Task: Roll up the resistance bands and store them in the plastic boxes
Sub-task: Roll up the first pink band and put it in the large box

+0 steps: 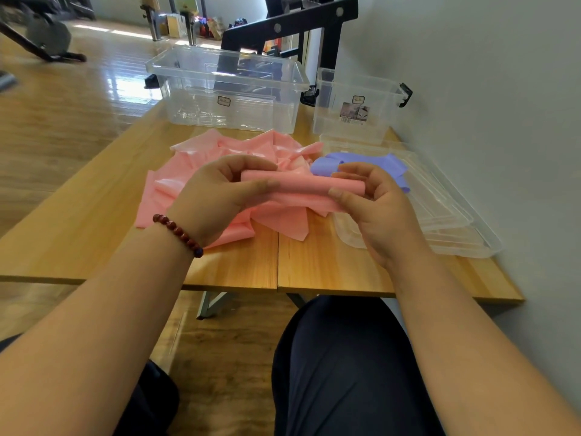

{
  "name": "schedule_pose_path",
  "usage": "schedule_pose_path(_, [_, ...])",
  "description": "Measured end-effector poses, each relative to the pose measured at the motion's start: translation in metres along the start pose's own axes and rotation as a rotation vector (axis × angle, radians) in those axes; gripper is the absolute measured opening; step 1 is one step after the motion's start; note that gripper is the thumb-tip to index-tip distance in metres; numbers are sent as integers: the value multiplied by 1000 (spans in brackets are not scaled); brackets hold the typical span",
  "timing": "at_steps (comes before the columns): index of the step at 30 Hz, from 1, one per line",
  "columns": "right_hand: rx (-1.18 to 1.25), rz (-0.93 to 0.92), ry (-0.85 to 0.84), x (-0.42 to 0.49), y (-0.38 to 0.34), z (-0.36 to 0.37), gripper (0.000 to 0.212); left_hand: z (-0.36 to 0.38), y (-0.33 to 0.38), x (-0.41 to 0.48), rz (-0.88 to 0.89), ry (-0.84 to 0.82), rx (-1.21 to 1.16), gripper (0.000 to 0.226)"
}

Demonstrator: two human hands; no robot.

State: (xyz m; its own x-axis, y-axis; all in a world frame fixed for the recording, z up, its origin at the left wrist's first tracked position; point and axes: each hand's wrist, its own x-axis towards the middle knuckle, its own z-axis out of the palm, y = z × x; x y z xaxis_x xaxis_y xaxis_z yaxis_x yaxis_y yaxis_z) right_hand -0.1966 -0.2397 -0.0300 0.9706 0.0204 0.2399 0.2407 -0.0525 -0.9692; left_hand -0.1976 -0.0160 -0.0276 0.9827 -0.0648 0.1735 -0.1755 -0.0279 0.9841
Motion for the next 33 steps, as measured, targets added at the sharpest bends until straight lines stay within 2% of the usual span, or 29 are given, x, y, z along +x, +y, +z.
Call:
schedule_pose_path(5, [-84, 21, 27, 0, 1, 6, 16, -2, -3, -1, 7, -6, 9, 25])
schedule_pose_path(9, [-33, 23, 42, 3, 0, 10, 23, -3, -5, -1, -46, 16, -29, 41])
schedule_pose_path(13, [-37, 16, 20, 6, -2, 14, 23, -4, -6, 0, -22, 94, 27, 17])
schedule_pose_path(17, [4, 13, -13, 11, -2, 19, 21, -3, -2, -2, -19, 115, -65, 28])
schedule_pose_path(21, [3, -12, -26, 16, 2, 24, 24, -2, -3, -1, -12, 130, -127, 18])
schedule_pose_path(27, [13, 60, -60, 27, 9, 23, 15, -9, -11, 5, 0, 148, 2, 20])
schedule_pose_path(30, [12, 107, -54, 35, 6, 21, 22, -10, -11, 8, 6, 172, 106, 22])
schedule_pose_path(33, [63, 141, -79, 41, -1, 17, 15, -8, -6, 9, 16, 195, 159, 25])
